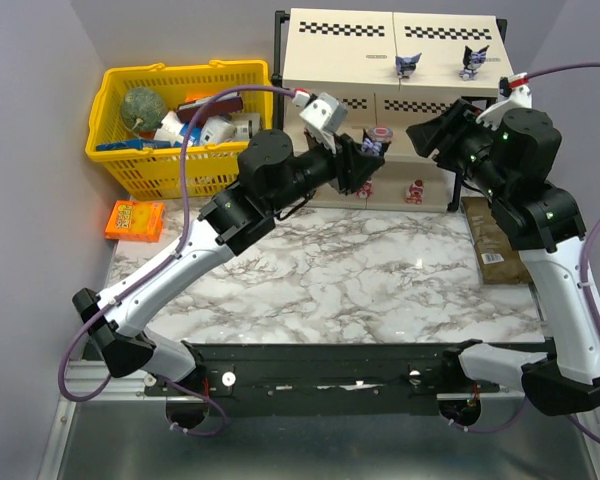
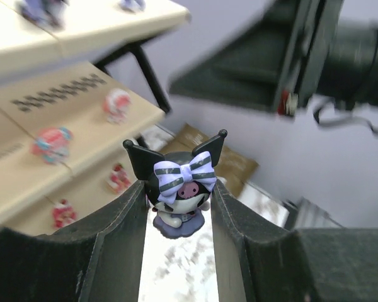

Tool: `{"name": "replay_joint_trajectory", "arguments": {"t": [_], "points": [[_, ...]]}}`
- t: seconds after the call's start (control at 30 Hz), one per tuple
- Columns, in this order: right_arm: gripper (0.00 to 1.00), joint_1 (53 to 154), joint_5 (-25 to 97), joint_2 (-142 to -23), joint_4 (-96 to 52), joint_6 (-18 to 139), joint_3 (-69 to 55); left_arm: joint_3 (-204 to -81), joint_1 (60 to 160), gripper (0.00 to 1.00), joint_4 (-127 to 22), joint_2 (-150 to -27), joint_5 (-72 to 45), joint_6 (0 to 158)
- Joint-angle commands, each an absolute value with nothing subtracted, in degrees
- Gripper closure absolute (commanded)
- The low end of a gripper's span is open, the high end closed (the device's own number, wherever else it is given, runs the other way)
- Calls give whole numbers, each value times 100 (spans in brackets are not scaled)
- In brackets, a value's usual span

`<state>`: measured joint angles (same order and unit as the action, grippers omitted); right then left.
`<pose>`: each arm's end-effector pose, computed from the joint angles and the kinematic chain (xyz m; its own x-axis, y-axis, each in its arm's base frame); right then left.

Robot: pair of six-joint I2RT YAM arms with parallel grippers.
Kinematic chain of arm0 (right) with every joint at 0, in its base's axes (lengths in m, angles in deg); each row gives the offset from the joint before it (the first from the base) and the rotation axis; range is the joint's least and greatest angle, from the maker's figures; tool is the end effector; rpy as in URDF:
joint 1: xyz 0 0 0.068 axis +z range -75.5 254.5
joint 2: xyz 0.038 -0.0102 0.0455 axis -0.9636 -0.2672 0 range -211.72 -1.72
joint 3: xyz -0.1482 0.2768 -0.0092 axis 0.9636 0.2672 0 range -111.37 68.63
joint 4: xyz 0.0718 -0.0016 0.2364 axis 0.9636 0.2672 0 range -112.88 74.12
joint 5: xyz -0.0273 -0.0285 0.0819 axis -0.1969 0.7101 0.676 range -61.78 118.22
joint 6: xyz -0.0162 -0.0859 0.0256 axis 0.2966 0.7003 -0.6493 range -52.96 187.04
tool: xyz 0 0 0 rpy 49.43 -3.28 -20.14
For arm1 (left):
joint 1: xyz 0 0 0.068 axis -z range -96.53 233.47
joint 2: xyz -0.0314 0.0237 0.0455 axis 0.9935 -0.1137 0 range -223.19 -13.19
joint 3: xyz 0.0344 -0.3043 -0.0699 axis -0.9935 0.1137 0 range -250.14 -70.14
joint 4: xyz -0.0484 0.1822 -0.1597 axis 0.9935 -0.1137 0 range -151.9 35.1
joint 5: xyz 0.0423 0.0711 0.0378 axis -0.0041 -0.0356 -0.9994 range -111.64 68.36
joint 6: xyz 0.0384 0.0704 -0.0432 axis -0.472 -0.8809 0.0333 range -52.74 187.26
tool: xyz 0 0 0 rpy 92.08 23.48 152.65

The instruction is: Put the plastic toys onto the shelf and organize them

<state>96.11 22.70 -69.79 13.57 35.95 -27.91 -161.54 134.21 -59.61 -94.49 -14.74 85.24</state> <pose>0.2191 0.0782 0.5384 -0.2542 0.4523 -0.8549 -0.1713 0.8489 0.5000 0.2097 -0.2722 0.5303 -0.2041 -0.2344 -0.9505 0.8215 0.4871 -0.2965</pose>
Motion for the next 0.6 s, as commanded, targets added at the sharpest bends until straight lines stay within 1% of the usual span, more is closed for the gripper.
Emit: {"name": "replay_joint_trajectory", "arguments": {"t": [0.0, 0.1, 0.17, 0.3, 0.47, 0.57], "points": [[31, 9577, 2110, -6852, 1554, 3479, -2358, -17346, 13244, 100, -6096, -9720, -3270, 8133], [31, 9577, 2285, -6624, 1317, 3470, -1840, -18129, 13032, 100, -6176, -10186, -3779, 8036], [30, 9577, 2400, -6413, 1141, 3488, -1541, -18421, 12760, 100, -6097, -10502, -3843, 7922], [30, 9568, 2707, -6123, 640, 3706, -856, -19071, 12189, 100, -5912, -10960, -3439, 8096], [30, 9577, 2734, -5920, 428, 3971, -433, -19248, 11635, 100, -5377, -11417, -2789, 8167], [30, 9577, 2673, -5797, 428, 4059, -249, -19530, 11511, 100, -5402, -11707, -2744, 8212]]}}
